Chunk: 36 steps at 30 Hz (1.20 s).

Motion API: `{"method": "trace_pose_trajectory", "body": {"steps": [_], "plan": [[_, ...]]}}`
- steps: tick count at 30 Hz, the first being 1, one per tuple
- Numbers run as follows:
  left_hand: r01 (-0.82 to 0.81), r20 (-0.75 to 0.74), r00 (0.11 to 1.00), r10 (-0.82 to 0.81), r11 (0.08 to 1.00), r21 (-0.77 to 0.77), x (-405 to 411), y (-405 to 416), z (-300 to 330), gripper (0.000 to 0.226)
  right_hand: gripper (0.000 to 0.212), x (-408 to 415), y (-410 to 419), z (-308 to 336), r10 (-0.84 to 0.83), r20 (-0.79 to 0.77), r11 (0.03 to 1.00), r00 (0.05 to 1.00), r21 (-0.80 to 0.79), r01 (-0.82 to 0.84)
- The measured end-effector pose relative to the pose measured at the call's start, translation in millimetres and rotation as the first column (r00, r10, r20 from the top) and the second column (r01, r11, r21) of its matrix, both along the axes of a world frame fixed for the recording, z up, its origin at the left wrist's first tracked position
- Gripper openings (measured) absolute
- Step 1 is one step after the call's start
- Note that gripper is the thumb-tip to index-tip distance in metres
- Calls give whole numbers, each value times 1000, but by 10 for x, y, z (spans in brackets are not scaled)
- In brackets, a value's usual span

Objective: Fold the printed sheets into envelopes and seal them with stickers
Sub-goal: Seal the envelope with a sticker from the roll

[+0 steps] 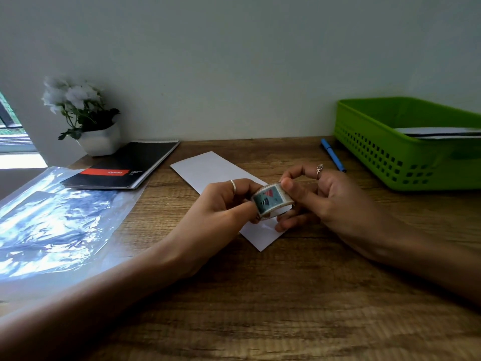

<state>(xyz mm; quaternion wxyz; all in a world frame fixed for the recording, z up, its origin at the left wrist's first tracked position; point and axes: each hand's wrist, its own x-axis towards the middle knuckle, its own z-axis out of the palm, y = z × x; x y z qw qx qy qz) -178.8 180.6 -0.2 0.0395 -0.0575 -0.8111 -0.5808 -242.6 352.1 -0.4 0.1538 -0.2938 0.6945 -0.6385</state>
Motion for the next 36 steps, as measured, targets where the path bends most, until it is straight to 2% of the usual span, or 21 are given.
{"method": "trace_pose_trajectory", "body": {"steps": [6,10,21,27,33,36], "plan": [[-4,-22,1000,5,997,74,-13,5,-3,35,27,-42,-2,-28,-37,51,997,998,-60,40],[-2,-28,1000,5,992,128,-5,-3,20,31,31,-63,0,-31,-40,133,992,990,-111,55],[-42,-68,997,44,998,43,-6,0,8,27,26,-66,3,-29,-40,108,994,993,-95,50],[-76,-96,992,77,997,12,-1,-2,-2,32,27,-28,-3,-28,-19,61,997,998,-80,24],[-27,-74,997,35,994,108,-2,-2,5,24,32,-47,-5,-26,-23,114,995,993,-95,34],[-25,-81,996,33,994,102,-4,-1,4,22,32,-51,-4,-27,-24,133,995,991,-90,37]]}}
